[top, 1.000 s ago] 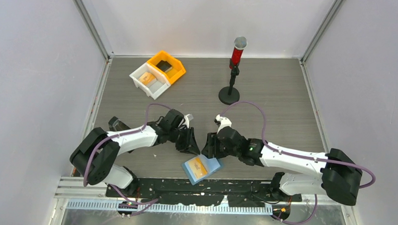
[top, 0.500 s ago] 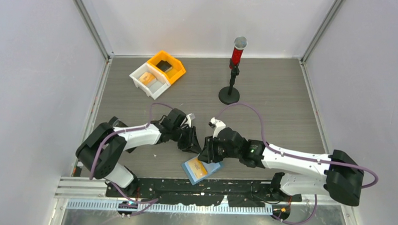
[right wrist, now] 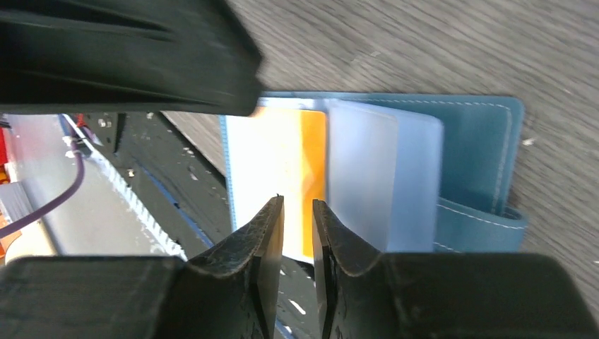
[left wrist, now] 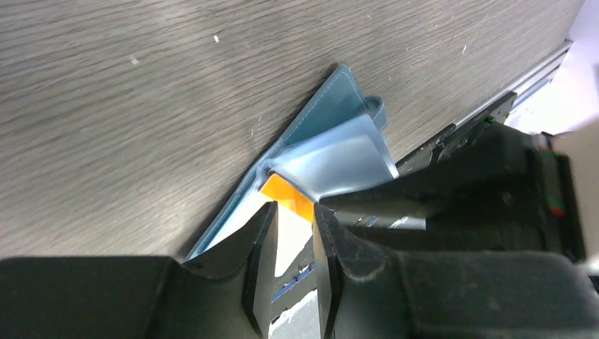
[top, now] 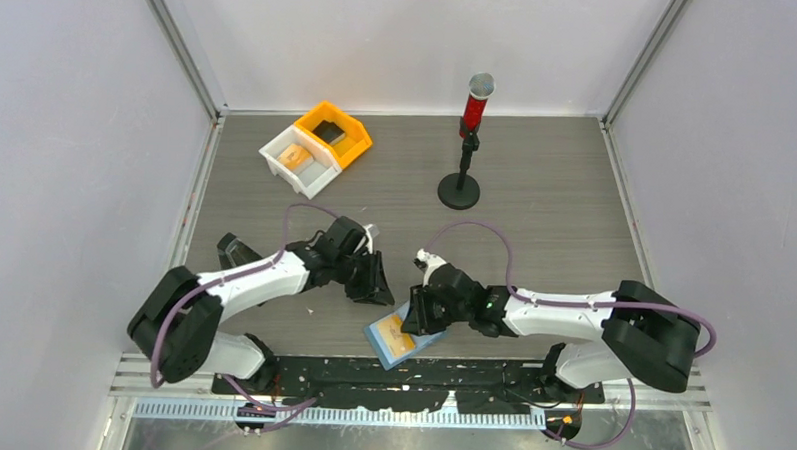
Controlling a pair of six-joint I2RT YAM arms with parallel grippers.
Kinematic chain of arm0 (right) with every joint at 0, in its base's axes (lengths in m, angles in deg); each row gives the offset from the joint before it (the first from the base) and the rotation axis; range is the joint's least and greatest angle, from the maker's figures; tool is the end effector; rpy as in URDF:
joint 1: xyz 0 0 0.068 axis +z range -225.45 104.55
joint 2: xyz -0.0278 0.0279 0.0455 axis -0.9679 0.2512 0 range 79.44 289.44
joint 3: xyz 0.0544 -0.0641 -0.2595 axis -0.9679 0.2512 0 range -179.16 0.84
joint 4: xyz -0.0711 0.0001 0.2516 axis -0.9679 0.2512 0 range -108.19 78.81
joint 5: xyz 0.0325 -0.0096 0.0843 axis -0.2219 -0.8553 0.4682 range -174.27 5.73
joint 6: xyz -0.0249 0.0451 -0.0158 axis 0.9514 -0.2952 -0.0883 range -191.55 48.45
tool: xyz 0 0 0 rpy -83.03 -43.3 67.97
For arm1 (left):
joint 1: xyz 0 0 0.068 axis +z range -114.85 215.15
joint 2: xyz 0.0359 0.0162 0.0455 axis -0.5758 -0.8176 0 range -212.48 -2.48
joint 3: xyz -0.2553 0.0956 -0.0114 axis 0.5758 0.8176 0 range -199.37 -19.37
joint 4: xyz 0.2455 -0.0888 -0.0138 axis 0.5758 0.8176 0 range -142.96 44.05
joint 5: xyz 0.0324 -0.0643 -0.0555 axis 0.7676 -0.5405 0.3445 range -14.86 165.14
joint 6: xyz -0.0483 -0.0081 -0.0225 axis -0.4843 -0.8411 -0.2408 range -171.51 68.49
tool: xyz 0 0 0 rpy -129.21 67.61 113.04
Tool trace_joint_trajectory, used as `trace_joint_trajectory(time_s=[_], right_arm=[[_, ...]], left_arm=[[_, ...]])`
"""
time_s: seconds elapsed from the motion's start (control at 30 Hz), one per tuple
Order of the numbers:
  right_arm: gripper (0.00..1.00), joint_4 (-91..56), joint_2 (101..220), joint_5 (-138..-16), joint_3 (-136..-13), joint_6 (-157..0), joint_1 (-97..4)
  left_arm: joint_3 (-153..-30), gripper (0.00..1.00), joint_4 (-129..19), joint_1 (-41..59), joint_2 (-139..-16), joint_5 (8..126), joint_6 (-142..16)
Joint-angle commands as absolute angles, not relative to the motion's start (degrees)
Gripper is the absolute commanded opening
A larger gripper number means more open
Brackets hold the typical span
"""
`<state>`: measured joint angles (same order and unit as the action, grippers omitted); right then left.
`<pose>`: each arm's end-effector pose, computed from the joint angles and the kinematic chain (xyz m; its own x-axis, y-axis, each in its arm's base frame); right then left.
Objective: Take the credit cards out of the card holder
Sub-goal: Remove the credit card from the card holder.
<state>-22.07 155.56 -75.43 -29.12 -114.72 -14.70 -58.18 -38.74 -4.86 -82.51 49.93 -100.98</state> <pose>0.1175 0.2212 0.1612 -0.8677 -0.1656 -0.4688 -0.4443 0.6815 0.5815 0.1881 -0.1779 0.1698 -0.9927 -0.0646 -0.1020 0.0188 0.7519 -0.6590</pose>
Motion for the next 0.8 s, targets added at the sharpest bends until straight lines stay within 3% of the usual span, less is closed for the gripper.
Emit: trace_joint_trajectory(time_s=[0.0,0.27,0.77], right_arm=[[0.28,-27.3,156.7,-73.5,-27.3,-113.3,-16.4],[0.28,-31.7,159.4,-71.5,-25.3,-114.1,-17.5],[0.31,-35.6,161.1,-69.6,-22.9,-115.8,-18.1]], left_arm=[[-59.1,0.28,-29.3,-5.0,-75.3,57.0,-100.5],[-49.8,0.28,-34.2,-5.5,-68.0,54.0,-105.1],[-42.4,0.29,-46.9,-7.2,-74.7,51.9,-109.0]])
